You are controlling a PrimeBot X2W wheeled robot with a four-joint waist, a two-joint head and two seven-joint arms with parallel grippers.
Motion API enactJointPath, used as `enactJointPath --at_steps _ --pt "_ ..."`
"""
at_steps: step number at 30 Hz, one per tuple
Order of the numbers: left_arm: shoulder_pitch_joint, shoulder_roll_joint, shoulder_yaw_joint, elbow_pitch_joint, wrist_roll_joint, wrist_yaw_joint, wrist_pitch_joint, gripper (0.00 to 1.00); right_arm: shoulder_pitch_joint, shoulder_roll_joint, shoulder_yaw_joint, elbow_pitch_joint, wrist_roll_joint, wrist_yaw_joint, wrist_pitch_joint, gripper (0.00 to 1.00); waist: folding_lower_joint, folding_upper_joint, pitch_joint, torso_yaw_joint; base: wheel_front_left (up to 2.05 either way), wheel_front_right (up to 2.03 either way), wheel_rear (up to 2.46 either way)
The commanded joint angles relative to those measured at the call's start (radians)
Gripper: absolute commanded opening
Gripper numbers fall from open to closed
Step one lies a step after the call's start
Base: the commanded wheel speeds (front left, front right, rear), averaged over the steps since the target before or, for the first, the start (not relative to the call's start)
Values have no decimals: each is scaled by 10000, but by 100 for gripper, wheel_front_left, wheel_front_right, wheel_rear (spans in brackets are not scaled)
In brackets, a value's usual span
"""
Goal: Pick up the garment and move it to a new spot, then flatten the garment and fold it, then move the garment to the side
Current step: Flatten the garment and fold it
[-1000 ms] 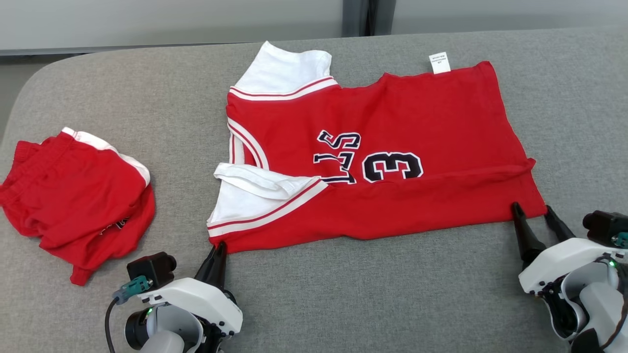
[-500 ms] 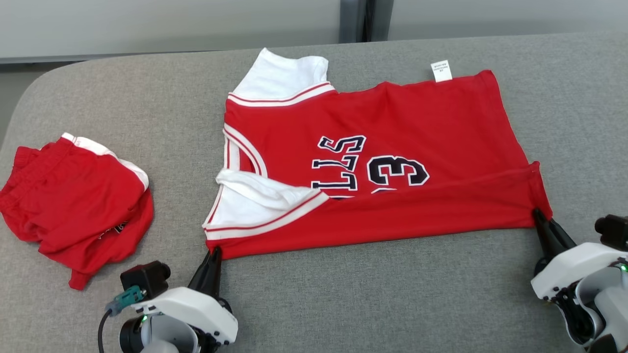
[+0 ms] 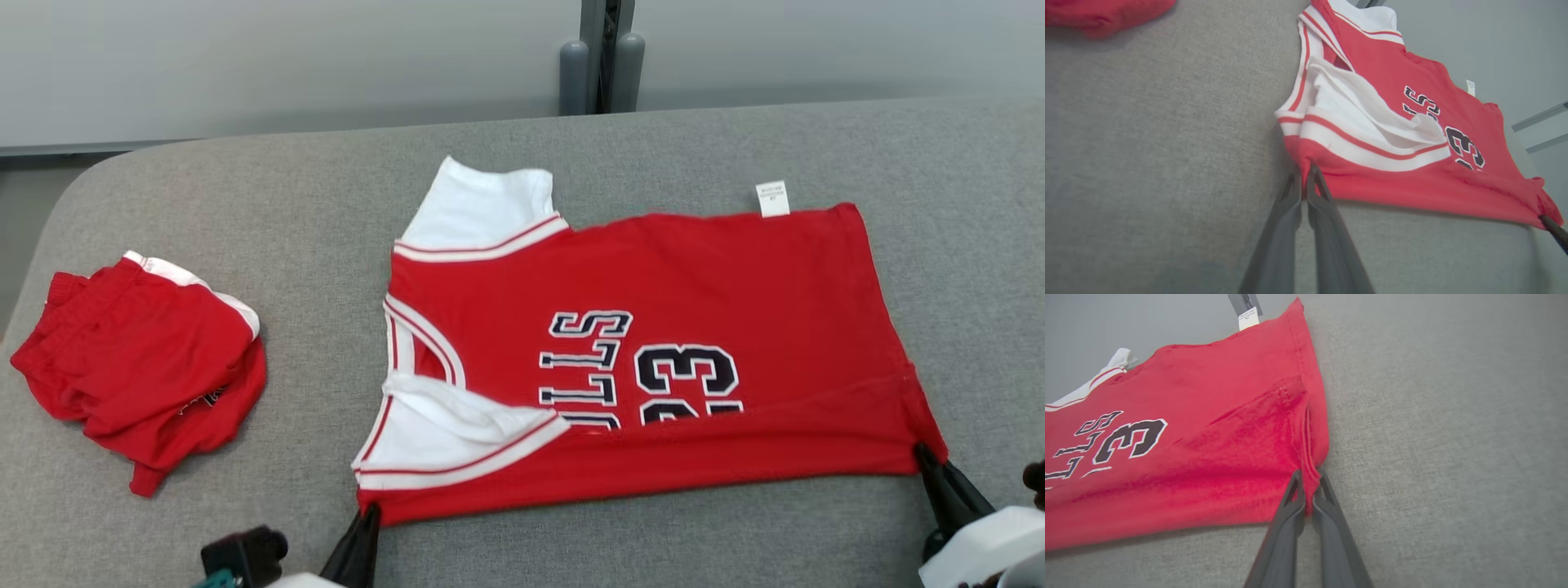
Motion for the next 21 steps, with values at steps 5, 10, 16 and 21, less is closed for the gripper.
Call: enactJointPath --at_steps 5,10,16,21 --pt "897 375 -134 -993 -127 486 725 0 646 -270 -354 -212 -167 -13 -56 0 0 0 -190 37 0 0 0" --pt "1187 675 -379 -1425 -109 823 1549 0 973 -287 -341 -239 -273 -13 12 0 0 0 -279 103 0 0 0" --pt "1175 714 -421 -1540 -2 936 1578 56 1040 -221 -611 -256 -185 -13 126 100 0 0 -298 145 0 0 0" --pt "1101 676 -323 -1678 241 1155 1229 100 1099 -306 -1046 -718 -616 -8 6 100 0 0 -289 126 0 0 0"
